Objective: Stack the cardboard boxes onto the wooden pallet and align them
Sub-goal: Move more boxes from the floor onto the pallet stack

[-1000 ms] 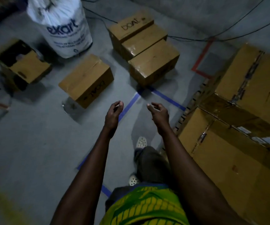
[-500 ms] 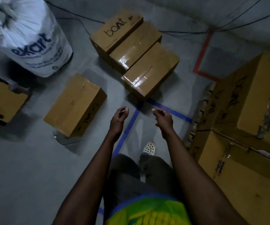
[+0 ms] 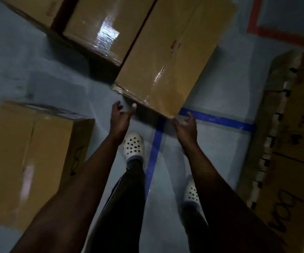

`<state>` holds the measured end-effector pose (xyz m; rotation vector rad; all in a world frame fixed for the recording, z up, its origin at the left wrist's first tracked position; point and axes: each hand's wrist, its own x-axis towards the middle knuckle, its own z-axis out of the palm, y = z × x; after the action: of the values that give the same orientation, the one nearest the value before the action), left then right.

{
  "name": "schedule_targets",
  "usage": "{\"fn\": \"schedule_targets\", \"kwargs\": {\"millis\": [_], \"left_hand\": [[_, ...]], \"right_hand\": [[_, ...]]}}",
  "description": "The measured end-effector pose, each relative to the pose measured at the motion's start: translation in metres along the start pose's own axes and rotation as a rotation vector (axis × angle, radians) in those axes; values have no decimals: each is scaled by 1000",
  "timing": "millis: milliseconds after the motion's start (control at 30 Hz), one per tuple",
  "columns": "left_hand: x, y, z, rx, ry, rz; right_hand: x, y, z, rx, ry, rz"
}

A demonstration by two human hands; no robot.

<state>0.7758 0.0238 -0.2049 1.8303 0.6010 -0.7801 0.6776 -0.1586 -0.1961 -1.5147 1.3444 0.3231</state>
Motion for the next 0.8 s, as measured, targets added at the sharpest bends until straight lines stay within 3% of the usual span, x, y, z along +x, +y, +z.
{"fn": "schedule_targets", "kwargs": {"millis": [167,333,500,700,800], "left_hand": [[108,1,-5,-1,48,8],[128,12,-2,43,10,17],[55,57,-2,58,-9,138],[-82,147,5,-10,14,288],[-160,197,11,73,62,405]], "right_hand": [[64,20,51,124,51,149],[68,18,57,294,-1,185],[25,-19,10,450,180,143],[-64,-87,-102,600,302,-25],[-116,-114,-163,584,350,-51]]}}
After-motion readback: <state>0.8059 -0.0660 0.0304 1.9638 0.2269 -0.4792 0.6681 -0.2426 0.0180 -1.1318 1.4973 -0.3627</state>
